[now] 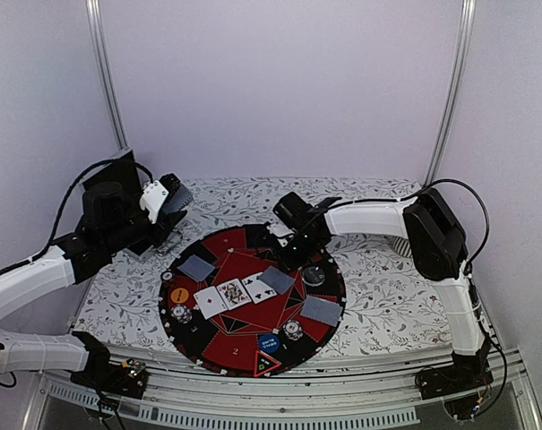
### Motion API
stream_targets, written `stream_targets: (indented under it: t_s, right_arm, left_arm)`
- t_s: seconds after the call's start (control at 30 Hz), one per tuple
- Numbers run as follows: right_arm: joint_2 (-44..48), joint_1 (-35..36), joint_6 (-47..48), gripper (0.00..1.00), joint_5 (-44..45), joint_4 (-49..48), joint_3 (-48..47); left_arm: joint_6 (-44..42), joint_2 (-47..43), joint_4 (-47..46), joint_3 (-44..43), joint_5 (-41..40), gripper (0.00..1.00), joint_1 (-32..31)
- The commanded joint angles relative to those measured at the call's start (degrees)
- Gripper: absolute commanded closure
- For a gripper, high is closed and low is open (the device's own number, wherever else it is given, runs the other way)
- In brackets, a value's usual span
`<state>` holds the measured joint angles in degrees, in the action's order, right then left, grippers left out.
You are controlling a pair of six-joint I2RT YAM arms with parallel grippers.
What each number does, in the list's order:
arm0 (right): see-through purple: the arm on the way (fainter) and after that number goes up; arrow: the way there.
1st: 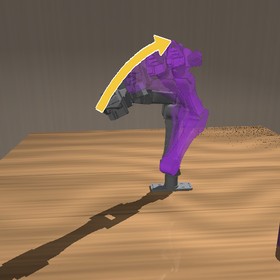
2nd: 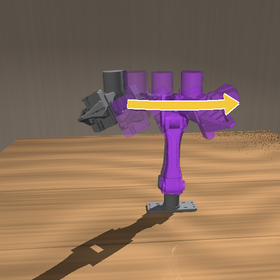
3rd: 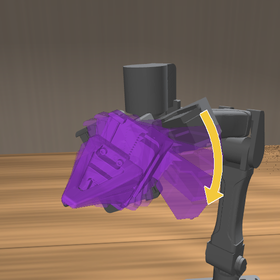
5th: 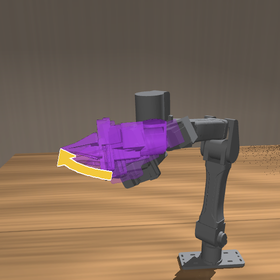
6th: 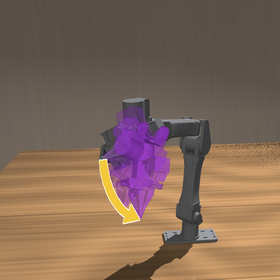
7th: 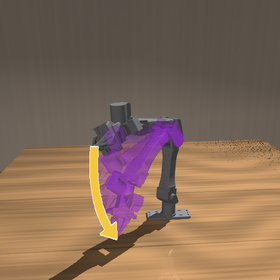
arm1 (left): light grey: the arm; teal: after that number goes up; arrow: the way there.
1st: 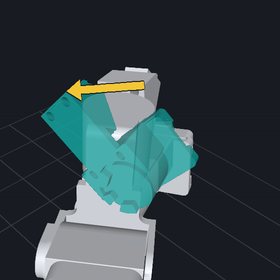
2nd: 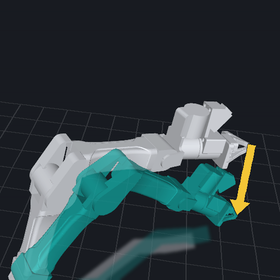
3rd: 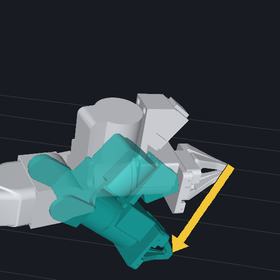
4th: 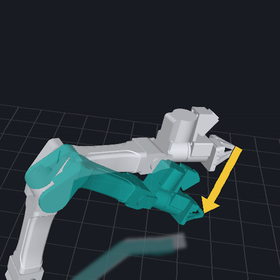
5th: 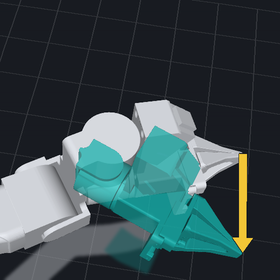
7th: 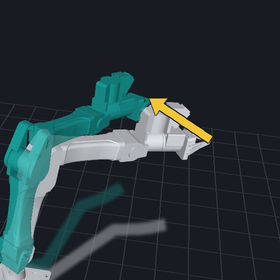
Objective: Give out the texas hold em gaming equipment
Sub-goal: Adjust the poker card in the community card area.
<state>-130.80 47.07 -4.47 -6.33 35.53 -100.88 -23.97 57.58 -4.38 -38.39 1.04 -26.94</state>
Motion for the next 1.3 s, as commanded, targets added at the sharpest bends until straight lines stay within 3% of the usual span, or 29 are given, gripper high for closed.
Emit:
stream_targets:
  t_s: [0.0, 0.2, 0.8, 1.27]
  right_arm:
    - [0.79, -1.21, -0.62, 0.94, 4.75, 2.47, -0.39]
    - [2.75, -3.55, -1.11, 0.94, 5.4, 3.81, 3.11]
    - [6.69, 0.46, -2.36, 0.96, 1.0, 4.91, 10.49]
    - [8.22, 0.89, -2.56, 0.96, -3.78, 3.57, 10.87]
  left_arm:
    - [-0.08, -0.16, -0.8, -0.19, 0.7, 0.57, 0.57]
    - [-0.06, -0.21, -0.8, -0.24, 0.82, 0.58, 0.57]
    - [-0.03, -0.12, -0.8, -0.2, 0.77, 0.58, 0.58]
    - [-0.04, -0.25, -0.72, -0.19, 0.8, 0.57, 0.48]
